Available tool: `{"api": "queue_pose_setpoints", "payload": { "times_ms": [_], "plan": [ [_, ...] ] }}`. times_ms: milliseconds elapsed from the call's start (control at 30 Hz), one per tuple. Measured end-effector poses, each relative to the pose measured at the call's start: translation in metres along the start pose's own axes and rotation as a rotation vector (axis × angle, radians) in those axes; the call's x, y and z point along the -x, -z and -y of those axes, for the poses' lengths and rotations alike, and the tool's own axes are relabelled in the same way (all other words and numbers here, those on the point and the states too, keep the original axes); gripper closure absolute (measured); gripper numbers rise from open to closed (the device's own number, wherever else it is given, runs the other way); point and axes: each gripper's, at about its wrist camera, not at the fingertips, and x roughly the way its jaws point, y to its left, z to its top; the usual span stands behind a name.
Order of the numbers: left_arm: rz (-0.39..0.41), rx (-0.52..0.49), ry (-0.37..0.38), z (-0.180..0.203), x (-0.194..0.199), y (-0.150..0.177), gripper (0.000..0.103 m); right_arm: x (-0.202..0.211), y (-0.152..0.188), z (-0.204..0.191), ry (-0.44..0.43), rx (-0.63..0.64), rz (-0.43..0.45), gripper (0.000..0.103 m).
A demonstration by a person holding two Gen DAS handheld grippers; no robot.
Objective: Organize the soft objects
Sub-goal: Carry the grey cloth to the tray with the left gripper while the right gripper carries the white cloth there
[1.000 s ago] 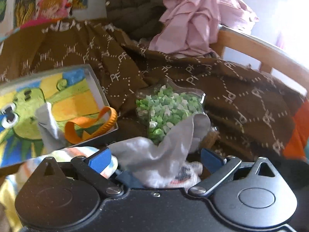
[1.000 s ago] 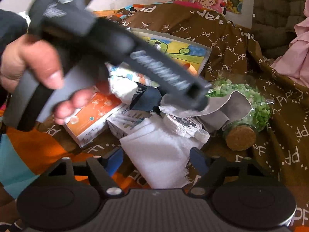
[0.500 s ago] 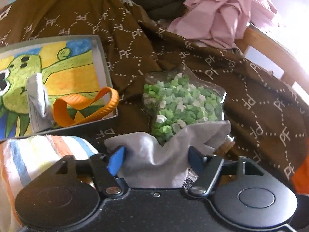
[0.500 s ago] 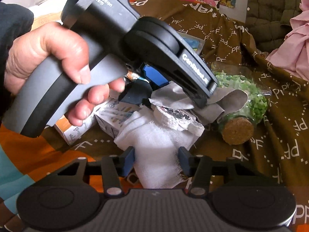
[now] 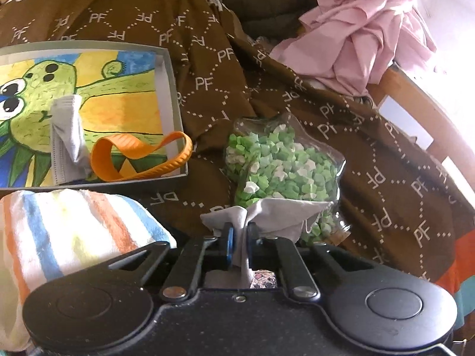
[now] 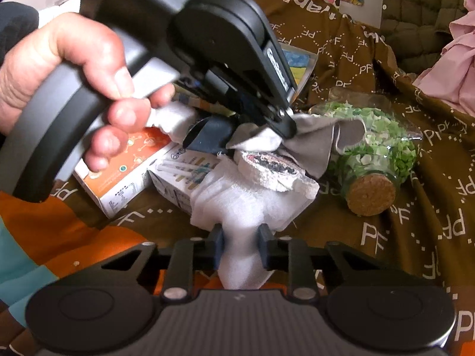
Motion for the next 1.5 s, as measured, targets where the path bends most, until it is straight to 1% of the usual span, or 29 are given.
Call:
{"api": "queue_pose_setpoints", "payload": {
  "times_ms": [100, 300, 333, 367, 400, 467, 600, 667, 767, 900, 1067, 1167, 1300, 1400, 1500],
  "plan": [
    [0.013, 0.019, 0.008, -0.001, 0.008, 0.001, 0.095, 0.0, -0.001, 0.0, -0.007, -0.001, -0.011, 0.088],
    [0.051, 0.015, 0.027, 0.002, 0.035, 0.005, 0.096, 0.009, -0.004, 0.005, -0.027, -0.033, 0.001, 0.092],
    [0.059, 0.015, 0.031, 0.003, 0.041, 0.006, 0.096, 0.012, -0.005, 0.006, -0.032, -0.04, 0.009, 0.092],
    [0.067, 0.015, 0.036, 0.003, 0.047, 0.006, 0.096, 0.015, -0.005, 0.008, -0.038, -0.048, 0.02, 0.096],
    [0.075, 0.016, 0.039, 0.003, 0.053, 0.006, 0.096, 0.019, -0.006, 0.009, -0.05, -0.055, 0.036, 0.097],
    [0.088, 0.021, 0.04, 0.003, 0.065, 0.005, 0.096, 0.026, -0.008, 0.008, -0.076, -0.062, 0.067, 0.097],
    [0.119, 0.035, 0.033, 0.003, 0.089, 0.005, 0.096, 0.035, -0.01, 0.001, -0.099, -0.035, 0.115, 0.097],
    [0.137, 0.04, 0.024, 0.002, 0.101, 0.006, 0.096, 0.043, -0.01, -0.001, -0.116, -0.028, 0.16, 0.097],
    [0.167, 0.047, 0.011, 0.001, 0.121, 0.007, 0.096, 0.055, -0.012, -0.004, -0.171, -0.028, 0.239, 0.097],
    [0.195, 0.057, -0.004, 0.0, 0.143, 0.009, 0.096, 0.066, -0.015, 0.002, -0.319, -0.106, 0.306, 0.097],
    [0.23, 0.068, -0.02, 0.0, 0.166, 0.008, 0.096, 0.084, -0.015, 0.011, -0.402, -0.154, 0.418, 0.097],
    [0.252, 0.065, -0.034, -0.001, 0.179, 0.008, 0.096, 0.091, -0.016, 0.015, -0.399, -0.165, 0.465, 0.097],
    [0.293, 0.062, -0.056, -0.005, 0.192, 0.0, 0.096, 0.095, -0.02, 0.016, -0.354, -0.175, 0.51, 0.097],
    [0.337, 0.08, -0.062, -0.013, 0.196, -0.01, 0.096, 0.094, -0.03, 0.022, -0.336, -0.206, 0.55, 0.097],
    [0.382, 0.107, -0.081, -0.024, 0.194, -0.022, 0.096, 0.083, -0.048, 0.03, -0.312, -0.223, 0.583, 0.097]
  ]
}}
